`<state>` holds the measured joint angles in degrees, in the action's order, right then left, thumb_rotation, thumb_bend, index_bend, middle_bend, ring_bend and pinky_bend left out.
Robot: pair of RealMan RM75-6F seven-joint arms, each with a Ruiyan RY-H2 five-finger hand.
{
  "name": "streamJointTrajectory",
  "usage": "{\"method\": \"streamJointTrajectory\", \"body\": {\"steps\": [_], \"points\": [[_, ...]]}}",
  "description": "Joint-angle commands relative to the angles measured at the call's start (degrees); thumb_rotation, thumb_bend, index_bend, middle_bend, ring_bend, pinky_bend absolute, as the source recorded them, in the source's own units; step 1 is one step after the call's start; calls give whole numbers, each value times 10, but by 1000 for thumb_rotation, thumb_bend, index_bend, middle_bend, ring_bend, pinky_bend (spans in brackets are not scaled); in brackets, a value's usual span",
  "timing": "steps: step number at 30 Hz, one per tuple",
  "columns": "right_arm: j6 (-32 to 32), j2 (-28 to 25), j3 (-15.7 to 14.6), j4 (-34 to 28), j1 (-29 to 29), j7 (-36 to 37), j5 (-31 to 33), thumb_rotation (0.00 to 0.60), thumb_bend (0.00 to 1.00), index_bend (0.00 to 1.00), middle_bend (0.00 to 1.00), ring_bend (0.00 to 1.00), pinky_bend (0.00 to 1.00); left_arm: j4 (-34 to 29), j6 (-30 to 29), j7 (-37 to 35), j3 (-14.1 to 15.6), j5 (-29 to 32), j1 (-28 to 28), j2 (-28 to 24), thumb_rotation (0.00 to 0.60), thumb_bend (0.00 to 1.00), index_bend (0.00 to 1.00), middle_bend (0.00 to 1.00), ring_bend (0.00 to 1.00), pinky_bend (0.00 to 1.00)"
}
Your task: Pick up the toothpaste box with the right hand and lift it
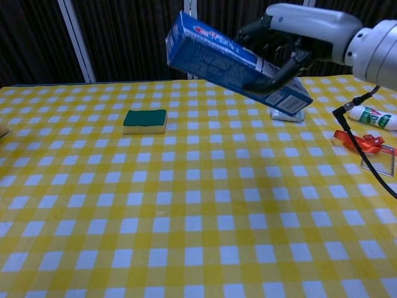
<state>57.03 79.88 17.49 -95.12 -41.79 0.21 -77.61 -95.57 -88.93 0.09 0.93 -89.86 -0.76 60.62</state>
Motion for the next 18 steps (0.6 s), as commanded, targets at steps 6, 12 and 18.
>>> {"method": "streamJointTrajectory", "body": {"steps": [6,12,18], "points": [[17,-76,99,-198,47,134,224,600,457,639,601,466,493,-7,-14,-9,5,-14,-6,-8,600,0,0,0,0,0],[17,-77,114,-218,55,175,285,600,451,637,601,466,493,-8,-17,-10,6,-16,-7,-9,600,0,0,0,0,0],[10,-76,114,-207,56,191,287,600,448,638,601,466,493,-7,-13,-7,5,-13,-6,-8,600,0,0,0,0,0]]}}
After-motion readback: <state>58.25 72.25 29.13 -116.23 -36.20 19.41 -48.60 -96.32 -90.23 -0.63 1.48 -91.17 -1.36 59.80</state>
